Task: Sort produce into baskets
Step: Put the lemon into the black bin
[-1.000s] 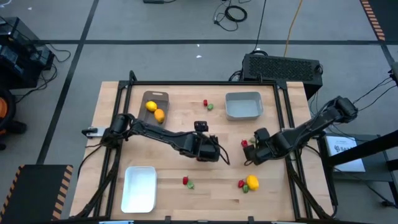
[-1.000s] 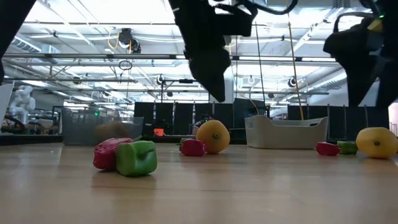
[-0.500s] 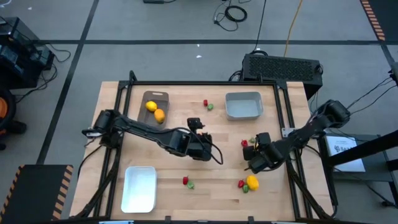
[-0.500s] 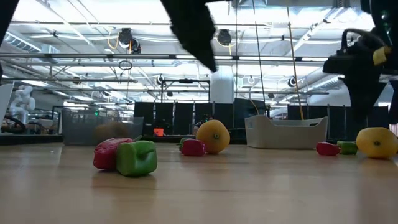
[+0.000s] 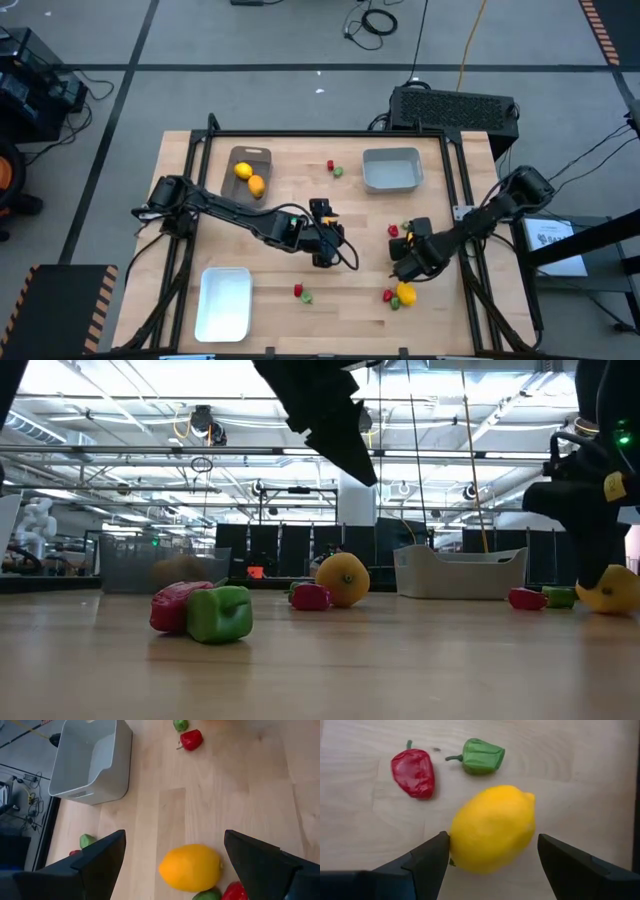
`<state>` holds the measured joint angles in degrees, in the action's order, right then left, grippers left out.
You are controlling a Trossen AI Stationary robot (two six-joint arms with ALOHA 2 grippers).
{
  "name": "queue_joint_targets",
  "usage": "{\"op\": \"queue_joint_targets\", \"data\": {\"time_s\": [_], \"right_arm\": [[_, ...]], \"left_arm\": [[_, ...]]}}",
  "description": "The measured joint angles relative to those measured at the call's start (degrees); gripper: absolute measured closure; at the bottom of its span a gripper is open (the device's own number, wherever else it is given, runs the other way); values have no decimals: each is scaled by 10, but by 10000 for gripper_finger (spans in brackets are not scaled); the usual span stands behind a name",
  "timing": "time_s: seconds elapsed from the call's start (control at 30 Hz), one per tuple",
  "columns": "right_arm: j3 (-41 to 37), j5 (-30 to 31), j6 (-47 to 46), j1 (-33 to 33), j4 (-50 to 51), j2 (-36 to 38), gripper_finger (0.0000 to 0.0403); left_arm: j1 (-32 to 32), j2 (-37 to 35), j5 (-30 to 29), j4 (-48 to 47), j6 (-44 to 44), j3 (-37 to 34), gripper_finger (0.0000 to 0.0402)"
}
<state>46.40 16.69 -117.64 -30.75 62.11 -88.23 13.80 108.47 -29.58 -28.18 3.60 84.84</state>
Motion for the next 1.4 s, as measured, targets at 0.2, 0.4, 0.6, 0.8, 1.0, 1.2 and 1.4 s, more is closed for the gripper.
{"op": "queue_joint_targets", "data": {"time_s": [0.2, 0.4, 0.6, 0.8, 1.0, 1.2, 1.4], "right_arm": [[-6, 3, 0, 4, 10, 0, 112], [-7, 17, -2, 4, 15, 0, 112], [-7, 42, -2, 4, 17, 0, 112], [-7, 46, 1, 5, 20, 0, 112], [-12, 59, 2, 5, 20, 0, 112], [-47, 55, -4, 5, -35, 0, 112], [-52, 58, -4, 5, -44, 0, 112]], "left_arm": [[0, 0, 8, 4, -1, 0, 56], [0, 0, 9, 5, -2, 0, 56], [0, 0, 9, 6, -3, 0, 56], [0, 0, 9, 3, -14, 0, 56], [0, 0, 9, 2, -17, 0, 56], [0, 0, 9, -7, -17, 0, 56], [0, 1, 9, -32, -17, 0, 56]]}}
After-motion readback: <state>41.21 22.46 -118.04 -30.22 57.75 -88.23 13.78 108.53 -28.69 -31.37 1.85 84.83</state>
